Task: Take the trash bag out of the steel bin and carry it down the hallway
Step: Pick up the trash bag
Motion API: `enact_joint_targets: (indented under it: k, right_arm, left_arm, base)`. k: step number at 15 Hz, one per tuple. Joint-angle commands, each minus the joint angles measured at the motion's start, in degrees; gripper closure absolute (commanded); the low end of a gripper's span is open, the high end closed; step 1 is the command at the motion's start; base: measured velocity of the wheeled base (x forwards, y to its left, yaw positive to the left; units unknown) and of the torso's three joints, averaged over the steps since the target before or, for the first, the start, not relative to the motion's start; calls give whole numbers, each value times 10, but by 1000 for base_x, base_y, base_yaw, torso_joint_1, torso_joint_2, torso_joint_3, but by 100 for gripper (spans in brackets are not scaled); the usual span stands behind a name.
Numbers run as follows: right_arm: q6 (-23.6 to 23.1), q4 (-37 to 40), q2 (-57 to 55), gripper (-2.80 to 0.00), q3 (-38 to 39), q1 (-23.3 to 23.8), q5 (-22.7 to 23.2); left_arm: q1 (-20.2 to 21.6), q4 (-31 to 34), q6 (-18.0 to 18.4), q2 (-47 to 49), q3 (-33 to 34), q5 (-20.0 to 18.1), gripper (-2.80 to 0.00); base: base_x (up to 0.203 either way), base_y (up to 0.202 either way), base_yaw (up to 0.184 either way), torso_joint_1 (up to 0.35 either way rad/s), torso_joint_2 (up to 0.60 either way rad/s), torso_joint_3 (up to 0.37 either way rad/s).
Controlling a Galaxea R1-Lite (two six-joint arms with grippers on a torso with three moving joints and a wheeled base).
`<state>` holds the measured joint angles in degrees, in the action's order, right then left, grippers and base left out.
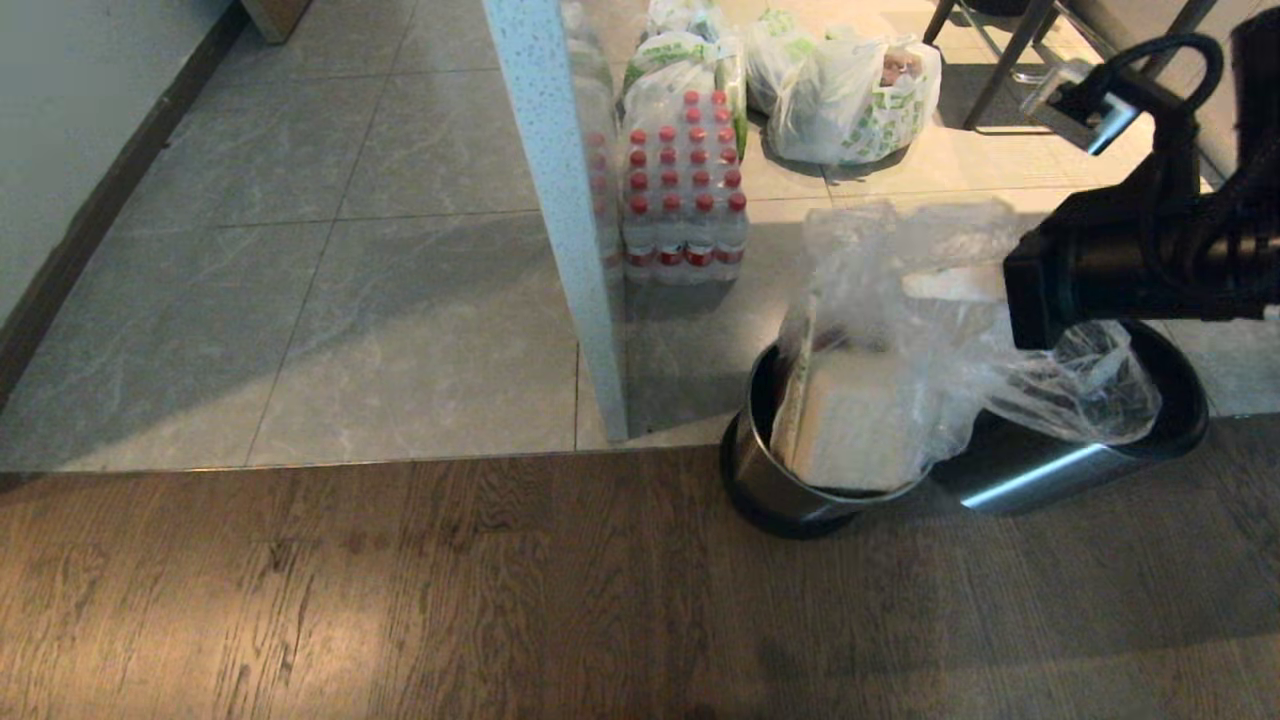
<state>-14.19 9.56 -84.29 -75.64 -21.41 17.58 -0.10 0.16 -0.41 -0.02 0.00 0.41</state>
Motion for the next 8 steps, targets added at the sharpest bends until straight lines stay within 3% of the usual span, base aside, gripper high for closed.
enact_joint_targets:
  k: [1,8]
  right_arm:
    - [-3,-1,1,0,-8,0,1]
    - [0,7,10,0,19,14,0]
  left_arm:
    - [0,0,0,0,1,0,0]
    - [0,0,0,0,1,0,0]
  base:
    - [0,0,0,0,0,0]
    - [0,0,0,0,0,0]
